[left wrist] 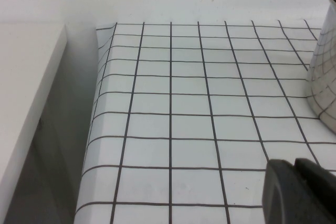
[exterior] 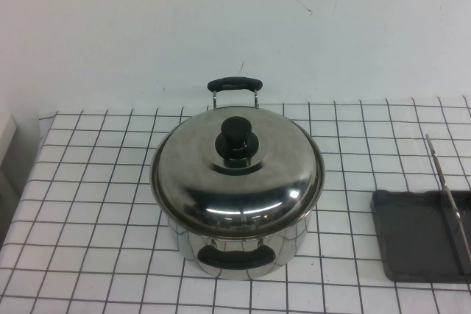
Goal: Put pot lid on rack
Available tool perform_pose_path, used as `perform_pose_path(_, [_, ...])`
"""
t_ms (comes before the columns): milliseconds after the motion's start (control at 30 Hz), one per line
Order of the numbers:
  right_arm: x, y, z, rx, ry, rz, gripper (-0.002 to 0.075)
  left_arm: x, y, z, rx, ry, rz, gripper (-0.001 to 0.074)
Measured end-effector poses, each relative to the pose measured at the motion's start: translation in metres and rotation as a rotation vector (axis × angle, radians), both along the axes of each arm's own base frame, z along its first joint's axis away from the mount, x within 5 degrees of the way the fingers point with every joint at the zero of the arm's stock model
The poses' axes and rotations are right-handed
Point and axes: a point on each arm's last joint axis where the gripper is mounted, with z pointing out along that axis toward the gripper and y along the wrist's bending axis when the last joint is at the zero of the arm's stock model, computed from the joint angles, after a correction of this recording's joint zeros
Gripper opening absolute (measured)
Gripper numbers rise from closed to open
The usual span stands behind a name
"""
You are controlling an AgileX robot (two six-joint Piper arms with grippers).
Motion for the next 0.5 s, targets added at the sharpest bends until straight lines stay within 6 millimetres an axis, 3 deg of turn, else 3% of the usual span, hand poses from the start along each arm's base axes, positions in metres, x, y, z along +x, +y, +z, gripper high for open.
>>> perform_pose_path(167, [0.0, 0.0, 0.0, 0.0, 0.0, 0.0, -0.0003, 0.0, -0.001, 0.001, -0.035, -0.009, 0.002, -0.0003])
perform_pose_path(400, [0.0, 0.0, 0.0, 0.0, 0.0, 0.0, -0.0003, 0.0, -0.01, 0.014, -0.839, 0.052, 0.059, -0.0003])
perform_pose_path(500, [0.0, 0.0, 0.0, 0.0, 0.0, 0.0, -0.0003, 0.001, -0.009, 0.017, -0.891, 0.029, 0.064, -0.0003])
